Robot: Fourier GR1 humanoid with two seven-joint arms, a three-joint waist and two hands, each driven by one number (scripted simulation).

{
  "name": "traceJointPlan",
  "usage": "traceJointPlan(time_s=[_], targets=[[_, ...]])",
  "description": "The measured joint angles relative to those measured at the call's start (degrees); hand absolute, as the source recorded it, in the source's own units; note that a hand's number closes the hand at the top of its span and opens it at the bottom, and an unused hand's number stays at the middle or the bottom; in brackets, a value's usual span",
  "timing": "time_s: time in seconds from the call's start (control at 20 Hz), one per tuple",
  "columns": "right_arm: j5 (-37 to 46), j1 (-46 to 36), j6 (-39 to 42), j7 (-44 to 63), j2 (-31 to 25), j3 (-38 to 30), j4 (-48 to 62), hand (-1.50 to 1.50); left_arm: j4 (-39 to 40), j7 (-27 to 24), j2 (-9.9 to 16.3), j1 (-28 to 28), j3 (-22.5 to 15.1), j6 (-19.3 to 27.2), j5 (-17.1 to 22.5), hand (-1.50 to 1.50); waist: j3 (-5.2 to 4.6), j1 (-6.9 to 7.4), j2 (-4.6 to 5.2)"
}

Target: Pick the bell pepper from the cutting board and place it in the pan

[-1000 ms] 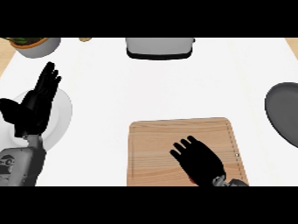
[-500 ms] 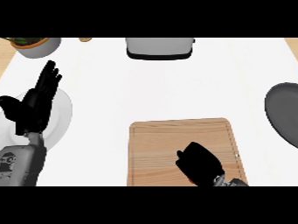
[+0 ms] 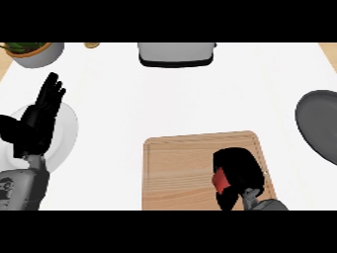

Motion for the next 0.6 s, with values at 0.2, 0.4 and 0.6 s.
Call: traceJointPlan(time_s=[0.2, 0.4, 0.6], targets=[[1.38, -1.06, -8.98, 9.35, 1.53, -0.69, -4.76, 1.50, -0.21, -0.08, -0.08, 0.53, -0.09, -0.31, 0.14, 0.00, -0.03, 0.41, -0.22], [5.16, -2.87, -15.35, 15.90, 2.12, 0.70, -10.98, 1.50, -0.59, 0.53, 0.02, 0.47, -0.25, -0.37, -0.01, 0.00, -0.06, 0.62, -0.30], [7.56, -4.43, -18.08, 20.93, 2.25, 0.65, -16.77, 1.50, -1.05, 1.84, -0.17, -0.57, -0.67, -0.10, -0.39, 0.00, -0.07, 0.77, -0.23]])
